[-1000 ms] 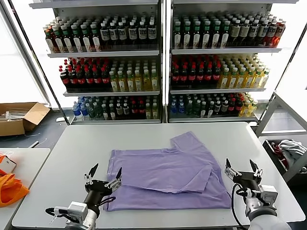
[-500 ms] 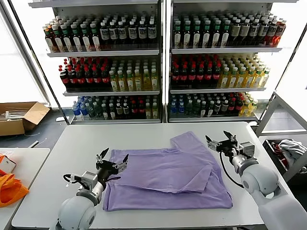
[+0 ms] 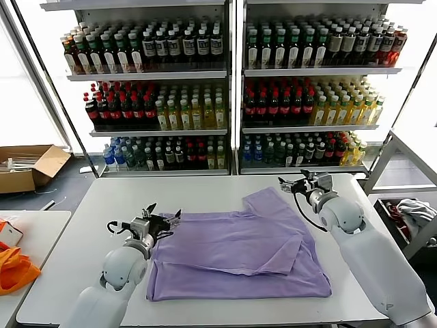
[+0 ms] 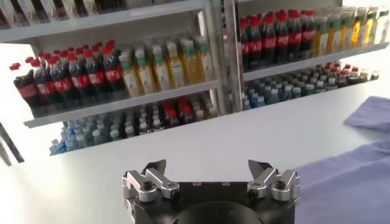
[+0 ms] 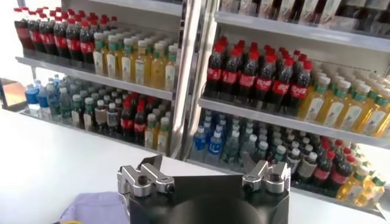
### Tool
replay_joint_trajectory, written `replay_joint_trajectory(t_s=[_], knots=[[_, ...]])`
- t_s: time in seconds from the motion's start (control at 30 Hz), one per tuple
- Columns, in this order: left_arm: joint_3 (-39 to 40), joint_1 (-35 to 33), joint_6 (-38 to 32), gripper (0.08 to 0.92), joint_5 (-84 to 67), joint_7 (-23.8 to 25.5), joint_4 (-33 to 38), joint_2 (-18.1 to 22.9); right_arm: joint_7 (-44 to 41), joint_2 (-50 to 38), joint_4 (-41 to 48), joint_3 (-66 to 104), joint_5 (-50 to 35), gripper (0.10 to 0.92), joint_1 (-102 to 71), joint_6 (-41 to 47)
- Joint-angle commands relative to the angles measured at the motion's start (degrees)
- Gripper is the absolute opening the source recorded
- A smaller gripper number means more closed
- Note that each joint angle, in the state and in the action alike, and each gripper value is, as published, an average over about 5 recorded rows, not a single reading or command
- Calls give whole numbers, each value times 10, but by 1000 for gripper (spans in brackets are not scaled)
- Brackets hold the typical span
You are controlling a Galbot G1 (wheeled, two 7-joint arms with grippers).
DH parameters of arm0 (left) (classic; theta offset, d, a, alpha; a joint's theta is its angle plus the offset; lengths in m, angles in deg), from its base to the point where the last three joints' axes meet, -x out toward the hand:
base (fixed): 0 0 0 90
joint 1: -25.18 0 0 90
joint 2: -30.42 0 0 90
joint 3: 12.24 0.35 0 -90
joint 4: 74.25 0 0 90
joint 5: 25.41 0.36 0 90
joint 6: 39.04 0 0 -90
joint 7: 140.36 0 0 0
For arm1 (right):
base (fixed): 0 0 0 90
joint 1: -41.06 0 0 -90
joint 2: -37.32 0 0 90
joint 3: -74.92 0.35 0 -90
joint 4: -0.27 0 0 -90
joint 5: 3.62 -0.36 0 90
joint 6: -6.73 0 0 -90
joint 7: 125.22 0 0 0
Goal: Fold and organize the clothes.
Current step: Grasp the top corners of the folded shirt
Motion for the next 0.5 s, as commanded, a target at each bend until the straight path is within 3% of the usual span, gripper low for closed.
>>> replay_joint_trajectory(t_s=[0.03,0.5], knots=[[17,59,29,823,-9,-5,-78,-8,2,42,79,-44,14,823,46,12],[9,42,29,823,-27,-9,-77,-14,26,87,112,-22,28,823,26,10]])
